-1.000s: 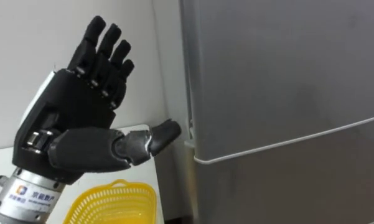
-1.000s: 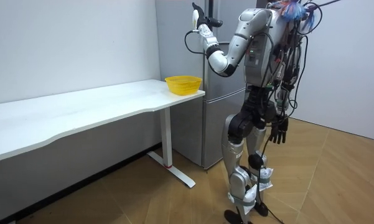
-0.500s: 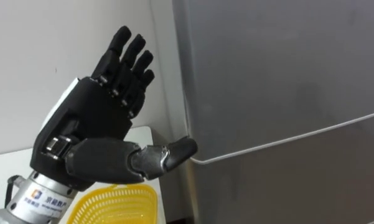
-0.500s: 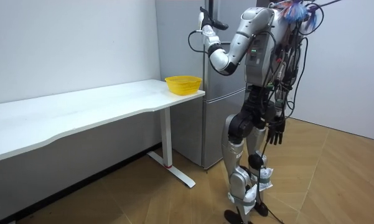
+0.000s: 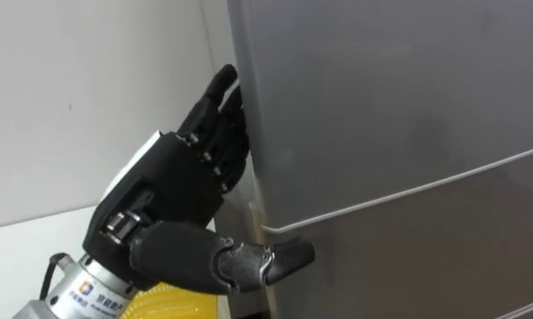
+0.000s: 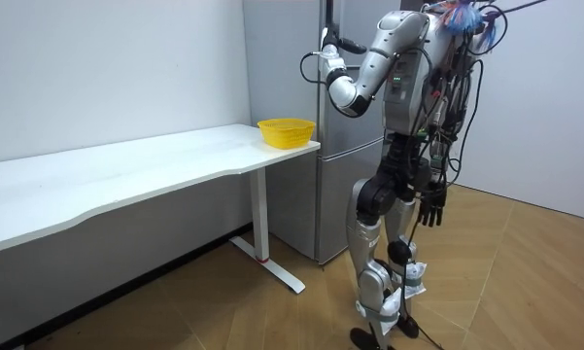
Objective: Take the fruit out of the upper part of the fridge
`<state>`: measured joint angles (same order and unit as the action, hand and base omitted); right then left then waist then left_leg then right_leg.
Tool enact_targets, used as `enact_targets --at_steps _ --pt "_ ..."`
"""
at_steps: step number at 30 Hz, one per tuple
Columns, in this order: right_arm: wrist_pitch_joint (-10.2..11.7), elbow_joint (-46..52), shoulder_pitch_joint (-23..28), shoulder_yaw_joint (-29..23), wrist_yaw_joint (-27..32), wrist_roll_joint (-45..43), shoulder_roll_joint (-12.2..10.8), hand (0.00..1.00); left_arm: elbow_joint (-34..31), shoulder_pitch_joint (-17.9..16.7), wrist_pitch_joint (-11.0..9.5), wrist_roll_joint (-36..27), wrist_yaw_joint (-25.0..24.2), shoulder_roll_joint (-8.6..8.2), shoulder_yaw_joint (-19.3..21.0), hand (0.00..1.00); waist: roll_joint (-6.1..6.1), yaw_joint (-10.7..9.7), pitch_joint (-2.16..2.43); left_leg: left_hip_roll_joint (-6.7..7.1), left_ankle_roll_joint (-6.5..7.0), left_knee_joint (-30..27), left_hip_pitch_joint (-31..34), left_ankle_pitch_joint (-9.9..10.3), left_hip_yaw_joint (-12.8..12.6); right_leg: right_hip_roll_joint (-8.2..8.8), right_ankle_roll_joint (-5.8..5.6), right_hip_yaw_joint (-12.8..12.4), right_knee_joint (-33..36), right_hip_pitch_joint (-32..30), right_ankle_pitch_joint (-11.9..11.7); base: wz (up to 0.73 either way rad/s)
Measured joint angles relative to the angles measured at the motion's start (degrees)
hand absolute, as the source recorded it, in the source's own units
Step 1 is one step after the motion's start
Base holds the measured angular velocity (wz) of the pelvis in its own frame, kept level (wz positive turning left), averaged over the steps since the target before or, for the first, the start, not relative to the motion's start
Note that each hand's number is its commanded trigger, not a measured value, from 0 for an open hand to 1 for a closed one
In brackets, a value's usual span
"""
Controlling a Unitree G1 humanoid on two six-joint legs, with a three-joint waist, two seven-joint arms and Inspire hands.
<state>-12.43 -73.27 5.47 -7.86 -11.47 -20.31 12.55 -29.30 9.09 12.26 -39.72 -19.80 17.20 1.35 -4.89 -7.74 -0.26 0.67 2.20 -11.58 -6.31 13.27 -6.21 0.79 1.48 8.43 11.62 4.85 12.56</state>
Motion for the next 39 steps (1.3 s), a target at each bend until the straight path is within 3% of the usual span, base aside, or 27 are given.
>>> enact_targets --at_steps 11,12,13,17,19,20,24,28,34,39 --pt "-0.9 -0.6 -0.9 2.1 0.1 0.0 0.0 0.00 1.6 0.0 1.1 0.0 -1.4 0.00 -2.0 0.00 1.03 -0.2 -0.30 0.00 0.00 0.1 0.2 0.0 -0.1 0.03 0.00 0.1 0.0 -0.1 0.0 0.00" --pt "-0.9 -0.6 -1.1 2.1 0.1 0.0 0.0 0.00 1.9 0.0 1.4 0.0 -1.8 0.00 -2.2 0.44 1.17 -0.3 -0.30 -0.01 0.00 0.1 0.2 0.0 -0.1 0.03 0.00 0.2 0.0 -0.1 0.0 0.00" --pt "-0.9 -0.6 -1.2 2.1 0.1 0.0 0.0 0.00 2.2 0.0 1.6 0.0 -2.2 0.00 -2.3 1.00 1.29 -0.3 -0.23 -0.01 0.00 0.1 0.2 0.0 -0.1 0.03 0.00 0.2 0.0 -0.1 0.0 0.00" --pt "-1.0 -0.6 -1.3 2.2 0.1 0.1 0.0 0.00 2.3 0.0 1.6 0.0 -2.4 0.02 -2.6 1.00 1.48 -0.2 -0.07 0.00 0.00 0.0 0.3 0.0 -0.1 0.03 0.00 0.2 0.0 -0.1 0.0 0.00" --pt "-1.4 -0.5 -1.3 2.2 0.0 0.2 0.0 0.00 2.4 0.0 1.6 0.0 -2.1 0.02 -2.1 0.49 1.46 0.0 -0.02 0.01 0.00 -0.1 0.4 0.0 -0.1 0.05 -0.01 0.3 0.0 -0.2 0.0 0.00" --pt "-1.4 -0.5 -1.3 2.2 0.0 0.1 0.0 0.00 2.4 0.0 1.6 0.0 -1.9 0.03 -1.7 0.00 1.39 0.0 0.15 0.01 0.00 -0.2 0.7 0.0 -0.1 0.06 0.00 0.3 0.0 -0.3 0.0 0.00" --pt "-1.4 -0.5 -1.4 2.2 0.0 0.1 0.0 0.00 2.4 0.0 1.7 0.0 -2.6 0.08 -2.0 0.00 1.02 -0.1 0.74 0.01 0.00 -0.2 0.7 0.0 -0.1 0.05 0.01 0.2 0.0 -0.4 0.0 -0.03" --pt "-1.4 -0.5 -1.5 2.2 0.0 0.2 0.0 0.00 2.2 0.0 1.7 0.0 -3.6 0.08 -2.9 0.00 0.80 -0.2 0.88 -0.04 0.00 -0.2 0.6 0.0 -0.1 0.00 0.07 0.1 0.0 -0.1 -0.1 -0.01" --pt "-1.3 -0.5 -1.5 2.1 0.0 0.7 0.0 0.00 2.2 0.0 1.7 -0.1 -5.6 0.11 -3.9 0.00 0.88 -0.6 0.61 -0.12 0.00 -0.1 0.6 0.0 -0.1 -0.03 0.16 0.2 0.0 0.0 -0.1 0.00" --pt "-0.8 -1.1 -1.7 2.1 0.1 0.8 0.0 0.00 2.2 0.0 1.7 -0.1 -7.2 0.16 -4.6 0.00 0.93 -1.4 0.01 -0.17 0.00 0.0 0.3 0.0 -0.2 -0.21 -0.07 0.1 -0.8 0.2 -0.3 0.03"
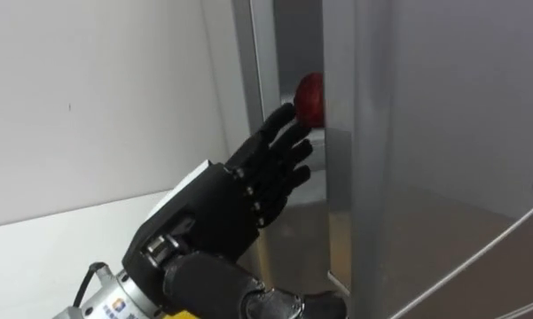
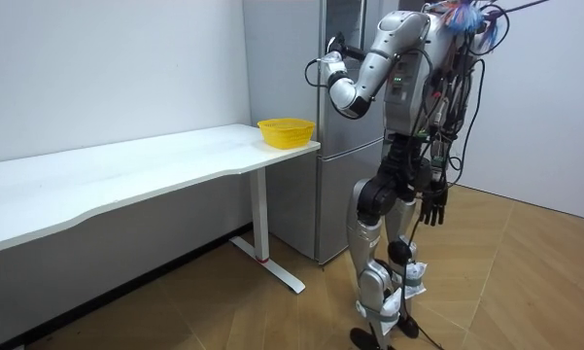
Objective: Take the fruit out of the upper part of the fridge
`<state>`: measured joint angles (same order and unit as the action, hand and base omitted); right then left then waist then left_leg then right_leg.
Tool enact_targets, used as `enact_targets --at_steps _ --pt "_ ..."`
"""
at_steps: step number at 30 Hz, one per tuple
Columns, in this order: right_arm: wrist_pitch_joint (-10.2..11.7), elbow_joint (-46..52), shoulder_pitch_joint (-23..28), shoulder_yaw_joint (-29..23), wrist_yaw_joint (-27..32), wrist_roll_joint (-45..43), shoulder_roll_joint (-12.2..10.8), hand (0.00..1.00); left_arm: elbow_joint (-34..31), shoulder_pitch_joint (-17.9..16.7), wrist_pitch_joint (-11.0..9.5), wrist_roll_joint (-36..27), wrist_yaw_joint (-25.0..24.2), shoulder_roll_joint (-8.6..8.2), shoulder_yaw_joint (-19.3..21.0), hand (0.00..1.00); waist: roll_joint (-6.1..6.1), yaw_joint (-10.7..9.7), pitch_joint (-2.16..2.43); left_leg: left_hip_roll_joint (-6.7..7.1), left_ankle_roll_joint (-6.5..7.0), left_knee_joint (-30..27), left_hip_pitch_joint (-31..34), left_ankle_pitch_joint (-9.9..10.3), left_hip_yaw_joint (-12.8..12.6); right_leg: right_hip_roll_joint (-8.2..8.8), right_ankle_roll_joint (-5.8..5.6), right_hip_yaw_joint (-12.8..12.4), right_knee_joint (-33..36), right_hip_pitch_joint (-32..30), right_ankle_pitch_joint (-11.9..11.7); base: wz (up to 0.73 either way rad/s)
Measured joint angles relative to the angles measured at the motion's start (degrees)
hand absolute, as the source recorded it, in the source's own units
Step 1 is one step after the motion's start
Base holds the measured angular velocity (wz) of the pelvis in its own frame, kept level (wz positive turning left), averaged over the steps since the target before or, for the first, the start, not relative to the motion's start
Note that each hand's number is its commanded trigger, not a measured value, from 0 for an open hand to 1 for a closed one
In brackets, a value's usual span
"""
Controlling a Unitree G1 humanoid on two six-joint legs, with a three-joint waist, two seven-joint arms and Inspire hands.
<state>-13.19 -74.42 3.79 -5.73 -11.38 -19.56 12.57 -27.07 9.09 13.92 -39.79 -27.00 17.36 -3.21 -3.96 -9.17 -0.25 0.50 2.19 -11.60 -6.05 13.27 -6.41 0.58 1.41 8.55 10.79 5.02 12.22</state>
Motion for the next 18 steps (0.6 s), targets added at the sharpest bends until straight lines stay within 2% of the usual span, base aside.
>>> enact_targets --at_steps 10,18 --pt "0.0 -1.1 -0.2 0.0 -0.1 0.1 0.0 0.00 -0.2 0.0 0.0 0.0 -1.9 0.08 -0.3 0.00 0.04 0.0 -0.11 -0.13 0.00 0.1 -0.1 0.0 -1.0 -0.10 0.14 -0.7 -0.1 -0.2 -0.2 -0.06" --pt "0.8 -1.1 -0.9 0.0 -0.1 3.1 0.8 0.00 -0.8 0.0 0.0 -1.2 -2.3 0.10 -2.3 0.00 -0.18 -0.2 0.05 -0.15 0.00 0.3 -0.5 0.0 -2.0 -0.16 0.17 -1.6 -0.3 -0.2 -0.2 -0.07"
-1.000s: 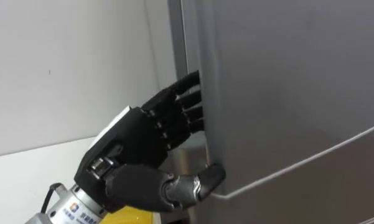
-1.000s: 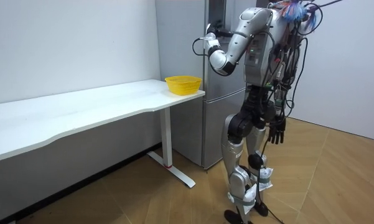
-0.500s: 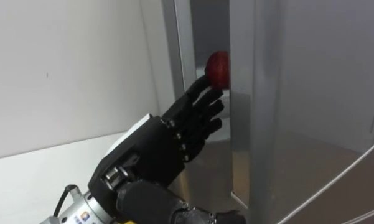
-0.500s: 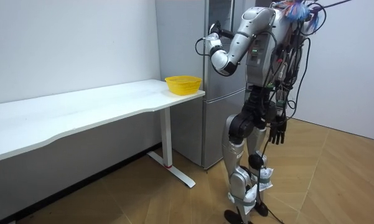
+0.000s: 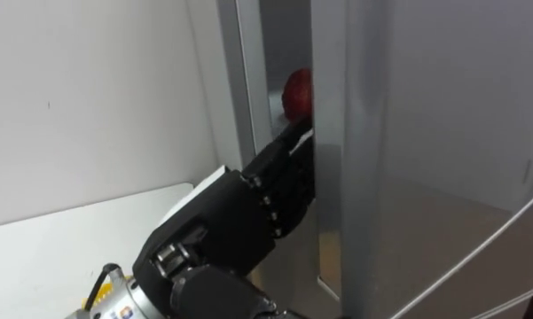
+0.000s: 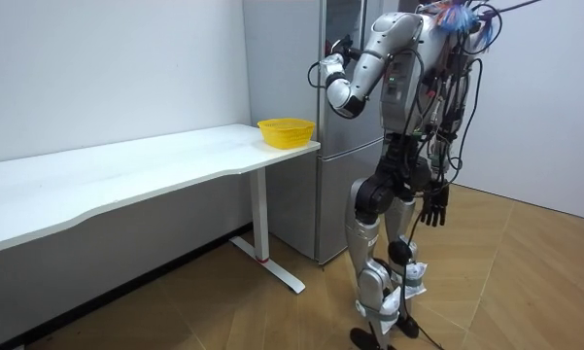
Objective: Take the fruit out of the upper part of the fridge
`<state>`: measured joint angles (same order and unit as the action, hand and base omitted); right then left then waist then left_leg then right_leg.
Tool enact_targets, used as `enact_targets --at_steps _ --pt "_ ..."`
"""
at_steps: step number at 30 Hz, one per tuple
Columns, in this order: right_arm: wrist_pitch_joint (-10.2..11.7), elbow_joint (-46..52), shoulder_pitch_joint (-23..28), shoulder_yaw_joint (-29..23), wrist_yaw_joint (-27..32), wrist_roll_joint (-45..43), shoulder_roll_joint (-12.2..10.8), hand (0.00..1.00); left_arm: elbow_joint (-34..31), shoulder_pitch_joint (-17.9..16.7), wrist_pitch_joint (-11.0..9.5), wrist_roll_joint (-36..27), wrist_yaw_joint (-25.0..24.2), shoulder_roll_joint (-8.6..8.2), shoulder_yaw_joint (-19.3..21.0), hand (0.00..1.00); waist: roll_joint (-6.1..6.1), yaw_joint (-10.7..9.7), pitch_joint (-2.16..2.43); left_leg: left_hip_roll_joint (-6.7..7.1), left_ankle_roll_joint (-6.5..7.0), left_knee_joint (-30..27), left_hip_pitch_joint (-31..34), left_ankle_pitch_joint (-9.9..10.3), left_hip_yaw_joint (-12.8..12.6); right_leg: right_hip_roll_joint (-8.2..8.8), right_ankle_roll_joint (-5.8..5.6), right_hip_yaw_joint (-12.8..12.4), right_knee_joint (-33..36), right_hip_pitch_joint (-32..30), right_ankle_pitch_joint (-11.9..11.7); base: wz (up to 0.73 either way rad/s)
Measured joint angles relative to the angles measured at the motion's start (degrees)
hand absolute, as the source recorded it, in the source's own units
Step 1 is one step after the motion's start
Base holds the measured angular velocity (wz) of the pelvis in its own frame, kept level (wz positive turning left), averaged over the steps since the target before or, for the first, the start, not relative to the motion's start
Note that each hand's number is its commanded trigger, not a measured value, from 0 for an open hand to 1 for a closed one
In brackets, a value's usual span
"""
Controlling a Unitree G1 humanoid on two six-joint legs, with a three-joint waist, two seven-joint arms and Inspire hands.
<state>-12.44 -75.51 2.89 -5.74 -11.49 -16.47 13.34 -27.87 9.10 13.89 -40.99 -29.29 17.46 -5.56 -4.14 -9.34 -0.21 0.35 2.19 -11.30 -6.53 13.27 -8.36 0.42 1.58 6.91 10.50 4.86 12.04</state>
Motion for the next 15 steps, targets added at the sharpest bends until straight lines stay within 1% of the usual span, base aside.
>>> enact_targets --at_steps 2,5,8,10,11,13,15 --pt "0.5 0.0 -0.1 0.0 0.0 0.5 0.3 0.00 0.0 0.0 0.0 0.0 0.1 0.00 -0.4 0.00 -0.27 0.0 0.18 -0.03 0.00 0.0 -0.1 0.0 -0.7 -0.02 0.00 -0.6 0.0 0.0 0.0 -0.16" --pt "0.8 0.0 0.0 0.0 0.0 0.9 0.4 0.00 0.0 0.2 0.0 0.0 0.2 0.11 -0.4 0.00 -0.62 -0.9 0.37 -0.04 0.00 0.0 -0.2 0.0 -1.0 -0.05 -0.01 -0.8 0.0 0.0 0.0 -0.06" --pt "1.1 -0.1 -0.1 0.0 -0.1 1.3 0.5 0.00 0.0 0.8 0.0 0.1 0.3 0.54 -0.5 0.00 -0.90 -1.8 0.25 -0.08 0.00 0.0 -0.1 0.0 -1.1 -0.16 0.00 -1.2 0.0 -0.2 0.0 -0.02" --pt "1.1 -0.1 0.2 -0.1 -0.1 1.9 0.5 0.00 0.1 1.6 0.0 0.0 0.5 2.01 -0.4 0.00 -0.93 -2.5 0.25 -0.15 -0.01 0.0 -0.2 0.0 -1.6 -0.20 0.00 -1.3 0.0 -0.2 0.0 0.00" --pt "1.1 -0.1 0.2 -0.2 -0.1 2.0 0.5 0.00 0.1 1.6 0.0 0.0 0.5 2.26 -0.4 0.00 -0.94 -2.7 0.24 -0.20 -0.01 0.0 -0.2 0.0 -2.1 -0.20 0.00 -1.4 0.0 -0.2 0.0 -0.04" --pt "1.1 -0.1 0.2 -0.2 -0.1 2.3 0.5 0.00 0.1 1.8 0.0 0.1 0.4 2.34 -0.5 0.00 -0.95 -3.2 0.24 -0.40 -0.02 0.0 0.0 0.0 -3.7 -0.27 0.04 -1.8 0.1 -0.7 0.0 -0.11" --pt "1.1 -0.2 0.4 -0.2 -0.1 2.6 0.5 0.00 0.1 2.1 0.0 0.1 0.4 2.36 -0.7 0.00 -0.89 -3.4 0.20 -0.48 -0.03 0.0 0.2 0.0 -4.0 -0.33 0.09 -2.1 0.1 -1.0 -0.2 -0.09"
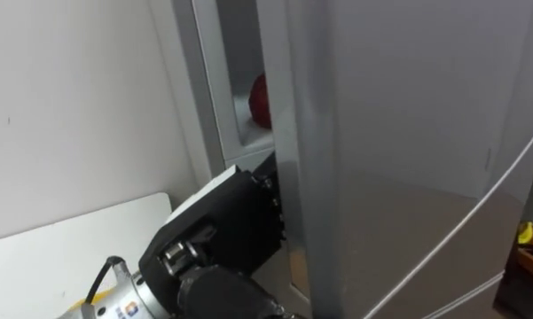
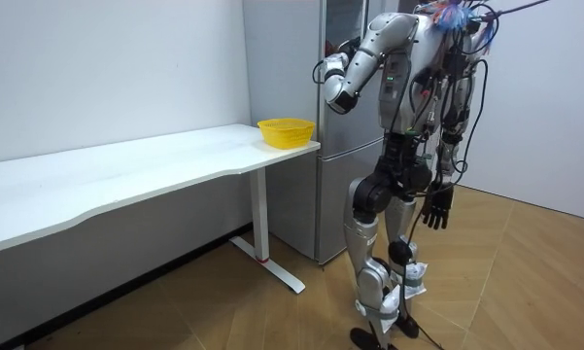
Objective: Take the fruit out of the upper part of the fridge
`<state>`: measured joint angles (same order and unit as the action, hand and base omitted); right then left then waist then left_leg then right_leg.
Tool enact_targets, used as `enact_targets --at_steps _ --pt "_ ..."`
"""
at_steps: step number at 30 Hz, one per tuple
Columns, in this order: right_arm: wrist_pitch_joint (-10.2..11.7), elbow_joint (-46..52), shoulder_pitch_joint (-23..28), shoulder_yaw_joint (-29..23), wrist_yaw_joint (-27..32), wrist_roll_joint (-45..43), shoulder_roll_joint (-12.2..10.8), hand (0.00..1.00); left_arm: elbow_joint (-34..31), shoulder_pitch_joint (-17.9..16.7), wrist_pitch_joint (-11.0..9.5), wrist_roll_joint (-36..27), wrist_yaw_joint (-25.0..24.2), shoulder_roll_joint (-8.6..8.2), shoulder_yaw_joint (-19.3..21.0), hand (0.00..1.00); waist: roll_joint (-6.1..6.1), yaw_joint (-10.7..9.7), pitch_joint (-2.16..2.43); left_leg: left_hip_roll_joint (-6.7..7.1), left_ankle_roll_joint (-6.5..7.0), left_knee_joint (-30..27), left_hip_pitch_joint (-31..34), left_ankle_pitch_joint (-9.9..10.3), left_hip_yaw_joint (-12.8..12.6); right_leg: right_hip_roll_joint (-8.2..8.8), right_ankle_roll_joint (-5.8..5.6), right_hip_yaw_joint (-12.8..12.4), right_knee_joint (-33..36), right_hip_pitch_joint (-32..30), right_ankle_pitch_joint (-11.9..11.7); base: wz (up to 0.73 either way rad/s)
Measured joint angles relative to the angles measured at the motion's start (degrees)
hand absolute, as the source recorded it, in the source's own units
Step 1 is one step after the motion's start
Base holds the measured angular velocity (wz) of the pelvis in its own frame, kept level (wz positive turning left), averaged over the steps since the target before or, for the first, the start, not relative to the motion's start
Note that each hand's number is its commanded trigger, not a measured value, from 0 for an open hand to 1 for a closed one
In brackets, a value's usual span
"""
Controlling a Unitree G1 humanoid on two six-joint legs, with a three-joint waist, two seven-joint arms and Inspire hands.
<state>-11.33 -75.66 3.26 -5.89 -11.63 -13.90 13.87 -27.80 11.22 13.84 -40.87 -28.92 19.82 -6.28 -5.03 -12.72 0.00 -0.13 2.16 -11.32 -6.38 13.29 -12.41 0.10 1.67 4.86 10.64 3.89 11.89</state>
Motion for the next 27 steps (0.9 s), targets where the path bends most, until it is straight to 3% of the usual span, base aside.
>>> enact_targets --at_steps 10,17,27 --pt "0.0 -1.3 0.7 0.1 0.3 3.9 0.6 0.00 0.1 1.7 -0.1 0.5 1.9 0.35 -3.4 0.00 -0.17 -1.2 -0.17 -0.04 0.00 0.1 -0.2 0.0 -0.8 -0.07 -0.23 -0.4 -0.2 0.0 -0.5 -0.01" --pt "0.0 -1.8 0.7 0.2 0.3 7.1 1.1 0.00 0.2 5.8 -0.1 0.6 2.5 0.32 -7.4 0.00 -0.79 -1.5 -0.31 -0.17 0.01 0.4 0.7 0.0 -2.7 -0.31 -0.78 -1.8 -0.9 -1.2 -1.6 -0.07" --pt "0.0 -2.4 0.1 0.1 0.8 7.0 1.5 0.00 1.0 11.5 0.1 0.7 2.0 -1.41 -12.5 0.00 -0.80 -5.0 -0.31 -0.17 0.03 0.5 0.8 0.0 -3.4 -0.53 -0.88 -3.3 -0.8 -1.9 -2.0 -0.09"
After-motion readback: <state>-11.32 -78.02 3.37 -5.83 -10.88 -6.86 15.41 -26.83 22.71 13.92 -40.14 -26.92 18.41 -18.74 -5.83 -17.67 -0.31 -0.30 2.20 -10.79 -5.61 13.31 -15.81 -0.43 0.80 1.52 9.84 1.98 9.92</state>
